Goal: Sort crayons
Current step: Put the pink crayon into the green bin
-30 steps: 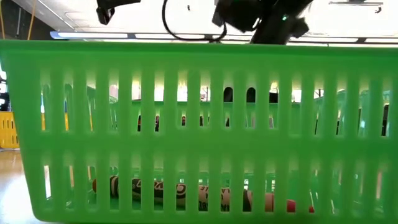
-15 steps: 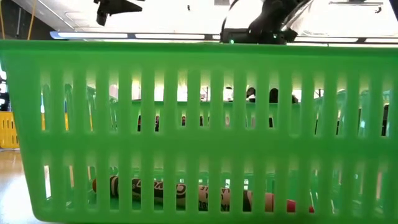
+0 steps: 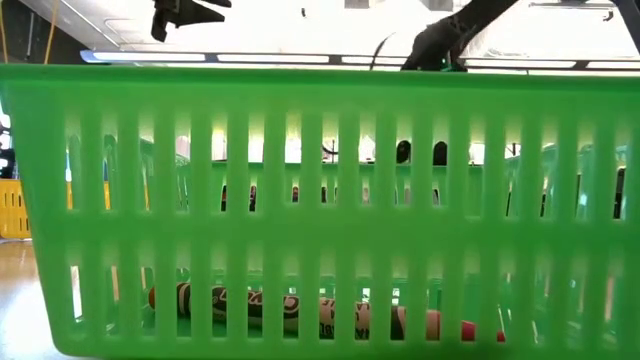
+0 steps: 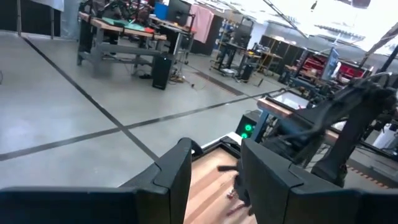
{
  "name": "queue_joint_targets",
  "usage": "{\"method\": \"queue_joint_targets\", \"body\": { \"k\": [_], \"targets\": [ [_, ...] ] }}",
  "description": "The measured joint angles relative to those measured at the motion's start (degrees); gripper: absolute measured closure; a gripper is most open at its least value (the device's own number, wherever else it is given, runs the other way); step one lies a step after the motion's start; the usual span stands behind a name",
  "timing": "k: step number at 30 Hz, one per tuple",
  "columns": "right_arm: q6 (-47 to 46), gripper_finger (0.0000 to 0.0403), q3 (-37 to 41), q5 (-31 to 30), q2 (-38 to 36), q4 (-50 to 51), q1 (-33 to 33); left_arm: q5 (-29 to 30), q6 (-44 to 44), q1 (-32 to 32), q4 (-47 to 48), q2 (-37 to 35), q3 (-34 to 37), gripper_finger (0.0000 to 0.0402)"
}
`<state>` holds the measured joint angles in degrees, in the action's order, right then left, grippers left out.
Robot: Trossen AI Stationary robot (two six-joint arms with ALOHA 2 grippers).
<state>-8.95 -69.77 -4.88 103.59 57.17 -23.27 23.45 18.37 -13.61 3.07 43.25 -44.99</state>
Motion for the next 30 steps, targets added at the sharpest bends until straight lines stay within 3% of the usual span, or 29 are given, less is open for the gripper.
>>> {"method": "queue_joint_targets", "body": {
  "k": [6,15,30],
  "targets": [
    [0.46,0.0295,0.13,4.78,0.00,-0.59,-4.64,4.12,-0.31,0.00,0.02,0.04,0.00,0.0275],
    [3.55,0.0252,0.13,4.93,0.00,-2.34,-5.22,7.07,-8.70,0.00,0.04,0.04,0.00,0.0275],
    [4.56,0.0247,0.13,4.02,2.63,-5.79,-5.77,7.27,-13.03,0.02,0.08,-0.07,0.00,0.0275]
  ]
}}
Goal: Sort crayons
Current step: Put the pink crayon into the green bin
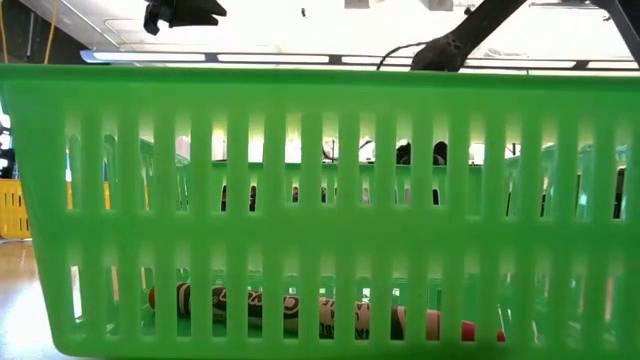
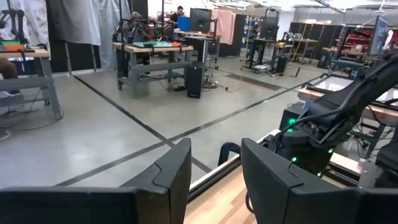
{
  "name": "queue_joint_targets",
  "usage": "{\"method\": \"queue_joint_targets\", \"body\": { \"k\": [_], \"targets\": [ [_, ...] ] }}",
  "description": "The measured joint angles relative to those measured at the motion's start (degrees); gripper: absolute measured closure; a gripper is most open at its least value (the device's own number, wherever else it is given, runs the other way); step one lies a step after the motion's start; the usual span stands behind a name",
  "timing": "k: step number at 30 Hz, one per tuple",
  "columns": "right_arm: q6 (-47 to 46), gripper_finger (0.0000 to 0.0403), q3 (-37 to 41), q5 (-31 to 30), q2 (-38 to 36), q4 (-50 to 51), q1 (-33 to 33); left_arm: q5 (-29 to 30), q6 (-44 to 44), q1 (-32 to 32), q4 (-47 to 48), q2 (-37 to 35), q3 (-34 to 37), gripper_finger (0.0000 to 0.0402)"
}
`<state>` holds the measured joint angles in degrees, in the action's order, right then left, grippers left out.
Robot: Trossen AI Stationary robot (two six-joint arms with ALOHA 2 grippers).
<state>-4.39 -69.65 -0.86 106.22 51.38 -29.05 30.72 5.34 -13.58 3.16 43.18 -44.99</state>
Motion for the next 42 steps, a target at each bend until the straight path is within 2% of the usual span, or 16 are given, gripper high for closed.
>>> {"method": "queue_joint_targets", "body": {
  "k": [6,12,17,24,30,33,38,42],
  "targets": [
    [1.36,0.0248,0.00,0.02,2.94,-0.33,-0.55,0.00,0.60,0.02,-0.02,-0.02,0.00,0.0275],
    [3.35,0.0266,-0.22,0.60,4.77,-0.53,-1.11,-0.02,2.08,0.02,-0.03,-0.02,0.00,0.0275],
    [2.93,0.0303,-0.20,0.97,4.86,-0.44,-1.11,-0.02,2.10,0.11,-0.02,-0.02,0.00,0.0275],
    [2.80,0.0390,-0.15,2.69,4.91,-0.04,-1.19,-0.02,2.12,0.11,-0.03,-0.02,0.00,0.0275],
    [0.22,0.0389,0.00,3.41,4.16,0.90,-1.17,-0.04,3.08,0.11,-0.02,-0.02,0.00,0.0275],
    [-0.54,0.0398,0.22,5.67,2.08,2.19,-1.02,-0.04,3.08,0.11,-0.01,-0.02,0.00,0.0275],
    [-3.61,0.0397,0.17,13.29,-3.90,1.66,-0.26,-0.04,3.15,0.15,0.00,-0.02,0.00,0.0275],
    [-4.54,0.0398,0.13,20.98,-9.65,1.50,4.49,-0.06,4.39,0.13,-0.02,-0.02,0.00,0.0275]
  ]
}}
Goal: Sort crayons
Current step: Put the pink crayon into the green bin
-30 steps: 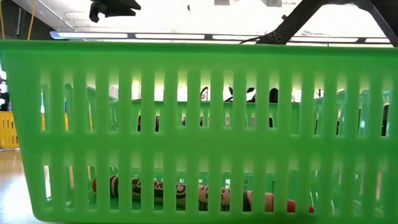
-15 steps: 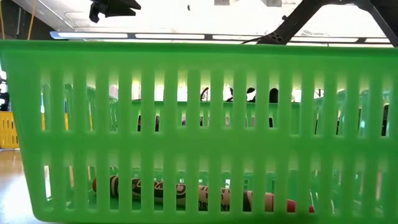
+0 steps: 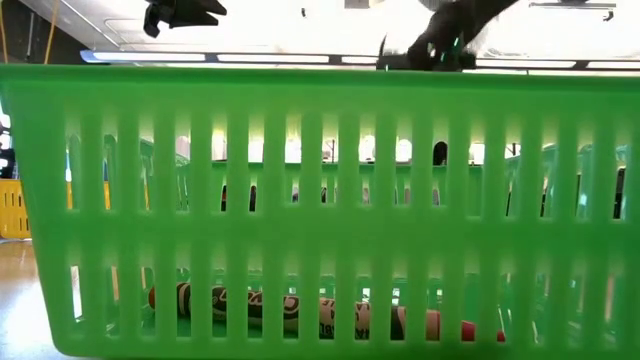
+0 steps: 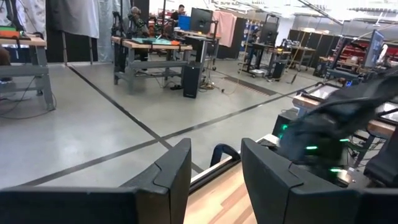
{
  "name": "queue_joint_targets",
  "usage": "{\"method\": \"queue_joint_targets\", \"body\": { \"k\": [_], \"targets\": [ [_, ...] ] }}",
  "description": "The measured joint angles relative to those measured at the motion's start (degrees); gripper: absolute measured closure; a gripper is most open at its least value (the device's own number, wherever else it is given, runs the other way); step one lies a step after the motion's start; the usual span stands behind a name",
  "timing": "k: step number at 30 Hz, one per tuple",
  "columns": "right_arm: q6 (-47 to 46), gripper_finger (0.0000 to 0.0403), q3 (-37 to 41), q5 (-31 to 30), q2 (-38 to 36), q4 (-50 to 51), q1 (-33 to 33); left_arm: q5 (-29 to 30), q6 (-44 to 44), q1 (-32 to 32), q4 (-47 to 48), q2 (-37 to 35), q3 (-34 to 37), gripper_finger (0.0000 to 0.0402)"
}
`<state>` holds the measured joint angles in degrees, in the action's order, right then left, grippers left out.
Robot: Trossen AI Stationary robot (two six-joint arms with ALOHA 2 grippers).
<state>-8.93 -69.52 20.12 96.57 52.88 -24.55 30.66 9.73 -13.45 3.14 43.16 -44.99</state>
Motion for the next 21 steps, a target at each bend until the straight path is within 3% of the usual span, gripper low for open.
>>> {"method": "queue_joint_targets", "body": {
  "k": [6,12,16,21],
  "targets": [
    [6.26,0.0399,-0.07,2.23,-7.66,-0.64,14.21,0.00,0.68,0.00,0.02,0.00,0.00,0.0275],
    [6.41,0.0399,-0.07,-1.59,-9.71,-5.89,26.89,0.01,0.70,0.00,0.02,0.00,0.00,0.0275],
    [5.37,0.0400,-0.11,-2.42,-8.81,-12.20,31.60,0.01,0.66,0.00,0.04,0.12,0.00,0.0275],
    [-4.95,0.0400,-0.11,-6.94,-6.22,-29.26,35.58,-0.03,0.65,0.00,2.20,0.31,0.04,0.0275]
  ]
}}
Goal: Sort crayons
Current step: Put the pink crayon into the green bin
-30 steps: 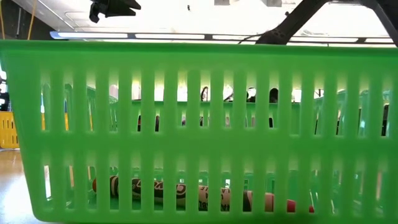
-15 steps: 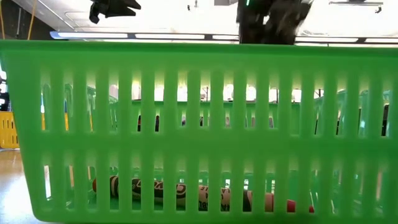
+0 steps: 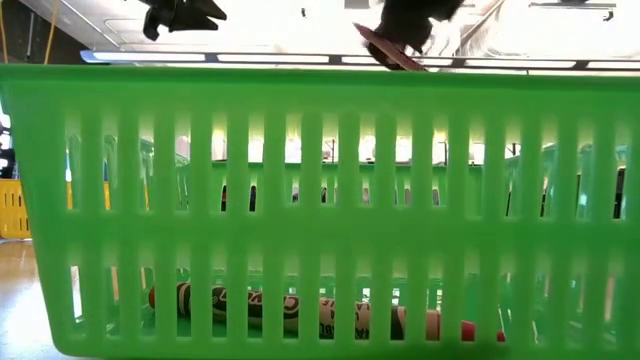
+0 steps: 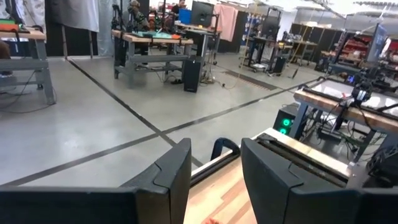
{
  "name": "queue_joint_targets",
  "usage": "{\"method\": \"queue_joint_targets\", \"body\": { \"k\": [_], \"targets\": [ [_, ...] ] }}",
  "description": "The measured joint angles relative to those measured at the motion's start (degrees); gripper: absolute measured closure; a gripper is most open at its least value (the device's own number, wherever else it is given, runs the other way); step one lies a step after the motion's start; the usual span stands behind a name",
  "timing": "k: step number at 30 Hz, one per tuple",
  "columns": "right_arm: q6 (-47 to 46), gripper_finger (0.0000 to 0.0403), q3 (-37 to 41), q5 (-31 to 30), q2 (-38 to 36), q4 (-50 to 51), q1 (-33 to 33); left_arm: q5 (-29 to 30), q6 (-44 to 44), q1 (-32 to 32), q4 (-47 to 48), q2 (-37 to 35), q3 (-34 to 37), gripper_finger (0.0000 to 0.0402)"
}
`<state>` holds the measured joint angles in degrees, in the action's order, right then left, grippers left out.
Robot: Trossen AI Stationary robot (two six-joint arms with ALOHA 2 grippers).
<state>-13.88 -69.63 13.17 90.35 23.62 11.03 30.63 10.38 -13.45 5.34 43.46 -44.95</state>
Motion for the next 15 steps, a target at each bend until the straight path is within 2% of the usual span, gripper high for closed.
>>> {"method": "queue_joint_targets", "body": {
  "k": [3,6,9,15],
  "targets": [
    [-2.59,0.0400,-0.07,-2.94,3.16,-9.96,3.26,-0.02,0.01,-0.02,3.43,0.04,0.00,0.0275],
    [-8.98,0.0400,-0.07,-4.19,7.25,-20.15,6.10,-0.45,1.72,0.02,6.65,0.02,0.00,0.0275],
    [-14.73,0.0400,-0.07,-5.25,11.07,-28.36,8.76,-4.82,5.60,0.02,9.27,-0.02,0.00,0.0275],
    [-22.85,0.0400,-0.07,-11.54,16.40,-29.70,12.71,-15.52,10.84,0.07,12.05,-0.02,0.00,0.0275]
  ]
}}
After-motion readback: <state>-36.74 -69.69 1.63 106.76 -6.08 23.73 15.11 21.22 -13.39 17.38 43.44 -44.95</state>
